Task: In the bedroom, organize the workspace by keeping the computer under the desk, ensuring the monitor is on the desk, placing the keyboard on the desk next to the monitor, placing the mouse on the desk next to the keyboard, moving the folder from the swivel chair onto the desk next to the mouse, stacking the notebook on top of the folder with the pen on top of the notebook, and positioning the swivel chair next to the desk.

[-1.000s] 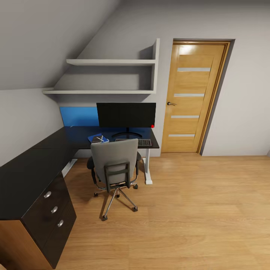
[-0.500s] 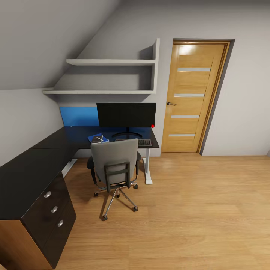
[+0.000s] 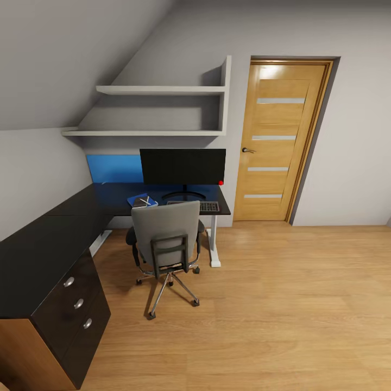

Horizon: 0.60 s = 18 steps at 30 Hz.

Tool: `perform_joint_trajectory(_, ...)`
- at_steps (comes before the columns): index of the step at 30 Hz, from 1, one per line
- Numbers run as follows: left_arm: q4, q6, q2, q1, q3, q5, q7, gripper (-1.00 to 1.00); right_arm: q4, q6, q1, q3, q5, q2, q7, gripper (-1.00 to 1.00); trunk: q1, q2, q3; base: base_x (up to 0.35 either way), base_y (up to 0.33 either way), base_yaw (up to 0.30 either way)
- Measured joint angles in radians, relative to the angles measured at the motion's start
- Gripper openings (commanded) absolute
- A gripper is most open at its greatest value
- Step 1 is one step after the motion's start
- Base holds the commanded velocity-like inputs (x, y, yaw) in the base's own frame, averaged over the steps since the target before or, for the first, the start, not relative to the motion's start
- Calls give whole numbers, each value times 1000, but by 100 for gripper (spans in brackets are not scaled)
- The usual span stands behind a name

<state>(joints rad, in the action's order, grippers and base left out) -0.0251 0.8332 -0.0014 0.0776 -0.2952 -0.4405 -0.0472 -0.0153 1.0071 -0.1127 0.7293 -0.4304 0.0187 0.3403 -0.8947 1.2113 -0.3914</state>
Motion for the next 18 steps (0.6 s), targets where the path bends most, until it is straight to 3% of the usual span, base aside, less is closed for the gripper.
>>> perform_joint_trajectory(18,0,0,0,0,0,0,0,100,0,0,0,0,0,0,0,100,0,0,0,0,0,0)
